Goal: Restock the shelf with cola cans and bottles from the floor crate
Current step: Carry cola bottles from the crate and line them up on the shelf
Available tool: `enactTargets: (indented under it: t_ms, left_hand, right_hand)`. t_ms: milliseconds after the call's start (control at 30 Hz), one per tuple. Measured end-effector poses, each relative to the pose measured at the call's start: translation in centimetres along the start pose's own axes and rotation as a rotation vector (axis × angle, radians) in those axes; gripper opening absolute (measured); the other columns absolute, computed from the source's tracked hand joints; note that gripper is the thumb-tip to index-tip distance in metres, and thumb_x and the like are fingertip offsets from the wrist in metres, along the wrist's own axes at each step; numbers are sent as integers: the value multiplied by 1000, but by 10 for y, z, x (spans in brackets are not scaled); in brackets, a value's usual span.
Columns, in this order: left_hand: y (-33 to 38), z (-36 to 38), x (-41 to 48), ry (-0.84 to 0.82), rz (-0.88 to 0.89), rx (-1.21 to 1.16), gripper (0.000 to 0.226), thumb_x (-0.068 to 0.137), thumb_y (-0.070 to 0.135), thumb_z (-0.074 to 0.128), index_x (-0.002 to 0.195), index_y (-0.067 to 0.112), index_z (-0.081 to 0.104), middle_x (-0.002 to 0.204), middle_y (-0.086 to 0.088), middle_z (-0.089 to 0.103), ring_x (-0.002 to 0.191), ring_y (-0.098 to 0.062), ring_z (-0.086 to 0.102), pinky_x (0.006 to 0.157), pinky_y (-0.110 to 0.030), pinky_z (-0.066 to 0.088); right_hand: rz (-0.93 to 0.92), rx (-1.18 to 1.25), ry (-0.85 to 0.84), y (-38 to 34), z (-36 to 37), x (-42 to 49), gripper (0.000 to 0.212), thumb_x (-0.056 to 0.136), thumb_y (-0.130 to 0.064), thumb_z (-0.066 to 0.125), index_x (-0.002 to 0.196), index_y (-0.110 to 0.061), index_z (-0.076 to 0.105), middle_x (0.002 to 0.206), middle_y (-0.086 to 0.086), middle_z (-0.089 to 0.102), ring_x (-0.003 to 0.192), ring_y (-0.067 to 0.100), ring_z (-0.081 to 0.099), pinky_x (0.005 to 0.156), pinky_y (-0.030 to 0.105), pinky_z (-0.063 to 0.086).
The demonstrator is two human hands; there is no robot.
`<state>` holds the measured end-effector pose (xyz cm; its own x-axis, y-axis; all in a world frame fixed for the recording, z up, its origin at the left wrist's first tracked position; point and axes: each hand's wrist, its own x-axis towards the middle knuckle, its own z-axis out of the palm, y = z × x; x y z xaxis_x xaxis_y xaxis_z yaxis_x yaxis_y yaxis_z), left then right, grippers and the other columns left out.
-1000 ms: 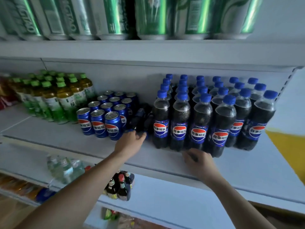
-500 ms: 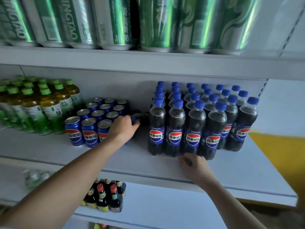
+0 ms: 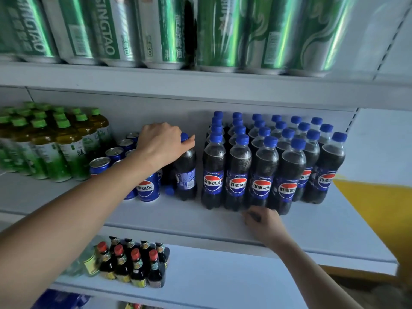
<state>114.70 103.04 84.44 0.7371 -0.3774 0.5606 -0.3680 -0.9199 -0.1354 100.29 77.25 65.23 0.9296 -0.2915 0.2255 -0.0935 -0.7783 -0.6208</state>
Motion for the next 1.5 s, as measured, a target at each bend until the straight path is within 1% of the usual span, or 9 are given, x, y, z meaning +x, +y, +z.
enactTargets:
  t_ms: [300, 467, 600, 733, 1067, 1167, 1267, 1367, 1500]
  left_hand:
    - [-3, -27, -25, -58, -58, -105, 61, 86, 68, 46, 66, 13, 62, 60, -3, 54, 68, -31, 52, 64, -31, 37]
    - [7, -40, -41, -43, -60, -226, 67, 83, 71, 50, 61, 8, 57, 54, -5, 57, 59, -30, 57, 52, -29, 38]
    - [31, -47, -51, -48, -44, -368, 67, 81, 69, 55, 56, 7, 49, 46, -6, 51, 53, -27, 56, 47, -28, 32]
    - [67, -52, -53, -8, 4, -395, 64, 81, 69, 54, 55, 10, 53, 47, -2, 50, 50, -21, 53, 46, -28, 28]
    - [82, -33, -67, 29, 51, -659, 78, 96, 73, 32, 48, 11, 32, 39, 0, 37, 44, -17, 46, 50, -30, 26]
    - [57, 8, -80, -109, -38, -576, 66, 98, 64, 40, 55, 14, 43, 50, 0, 52, 59, -29, 58, 54, -33, 35]
    - [28, 55, -83, -301, -65, -336, 40, 98, 54, 49, 84, 18, 59, 86, -7, 70, 82, -33, 67, 61, -34, 44]
    - [8, 81, -80, -404, -35, -138, 44, 97, 46, 56, 121, 10, 55, 118, -12, 63, 101, -35, 67, 69, -37, 50]
    - [1, 102, -78, -538, -42, -78, 47, 94, 36, 62, 127, 4, 52, 122, -16, 61, 108, -36, 66, 77, -39, 52]
  right_hand:
    - [-32, 15, -3, 0, 2, -3, 26, 90, -20, 69, 67, -10, 58, 56, 6, 55, 53, 12, 33, 51, 28, 32]
    - [-132, -41, 74, -7, 0, -18, 34, 87, -50, 53, 66, -25, 46, 52, -8, 43, 51, 11, 37, 49, 32, 34]
    - [-239, 81, 128, -50, 7, -52, 28, 89, -56, 58, 104, -32, 61, 86, -18, 55, 78, 2, 56, 65, 25, 48]
    - [-166, 102, 211, -105, 34, -63, 82, 74, -63, 66, 141, -22, 44, 123, -10, 53, 112, 12, 55, 90, 30, 49]
    - [161, 176, 339, -68, -3, -52, 54, 74, -29, 80, 114, -26, 43, 94, -4, 67, 87, 31, 64, 65, 33, 42]
    - [205, 283, 305, -41, -23, -47, 53, 69, -26, 79, 109, -27, 43, 83, -5, 66, 76, 32, 66, 63, 43, 55]
    - [145, 412, 185, -25, -31, -47, 52, 65, -34, 77, 109, -32, 48, 84, -3, 71, 71, 26, 70, 62, 44, 60]
    - [102, 479, 118, -23, -32, -45, 46, 70, -20, 78, 106, -29, 51, 83, -1, 70, 76, 28, 68, 66, 44, 59]
    - [110, 573, 104, -22, -29, -38, 48, 71, -17, 78, 111, -28, 54, 91, 1, 70, 87, 28, 68, 77, 45, 60]
